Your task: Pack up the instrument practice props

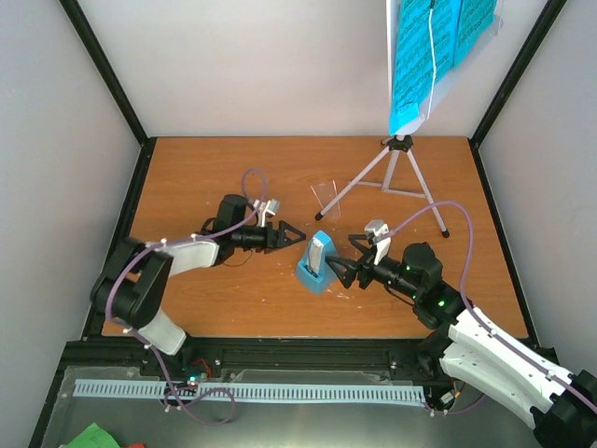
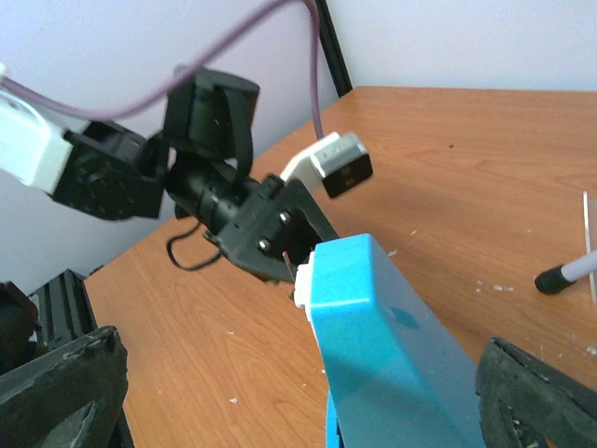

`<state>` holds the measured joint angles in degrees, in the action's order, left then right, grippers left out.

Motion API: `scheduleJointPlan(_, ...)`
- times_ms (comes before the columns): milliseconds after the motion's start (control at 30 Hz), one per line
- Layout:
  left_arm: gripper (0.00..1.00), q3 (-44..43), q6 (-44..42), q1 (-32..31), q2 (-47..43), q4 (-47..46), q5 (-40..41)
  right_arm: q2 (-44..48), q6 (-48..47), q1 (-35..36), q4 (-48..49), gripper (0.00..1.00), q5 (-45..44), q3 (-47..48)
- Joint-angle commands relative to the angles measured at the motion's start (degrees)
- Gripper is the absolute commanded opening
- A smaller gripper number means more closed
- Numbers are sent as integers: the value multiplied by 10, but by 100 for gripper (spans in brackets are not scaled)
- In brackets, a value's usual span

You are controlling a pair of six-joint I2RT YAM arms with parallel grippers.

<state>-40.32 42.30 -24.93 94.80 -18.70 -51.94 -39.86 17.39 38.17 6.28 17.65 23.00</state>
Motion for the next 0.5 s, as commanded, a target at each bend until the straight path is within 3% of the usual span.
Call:
scheduleJointPlan(0,97,-28,-53,1,-100,99,78,14,-71,0,42,100,24,-10)
scheduleJointPlan(167,100,-107,-111,16,-203,253,149,0,-118,1,68,100,42,-7)
scheduleJointPlan(333,99,-204,-178,83,-284,361,187,-42,-149,1,73,100,45,10)
scheduleJointPlan(467,100,-231,-260,99,-334,387,314,-80,-158,6,94,100,46,17)
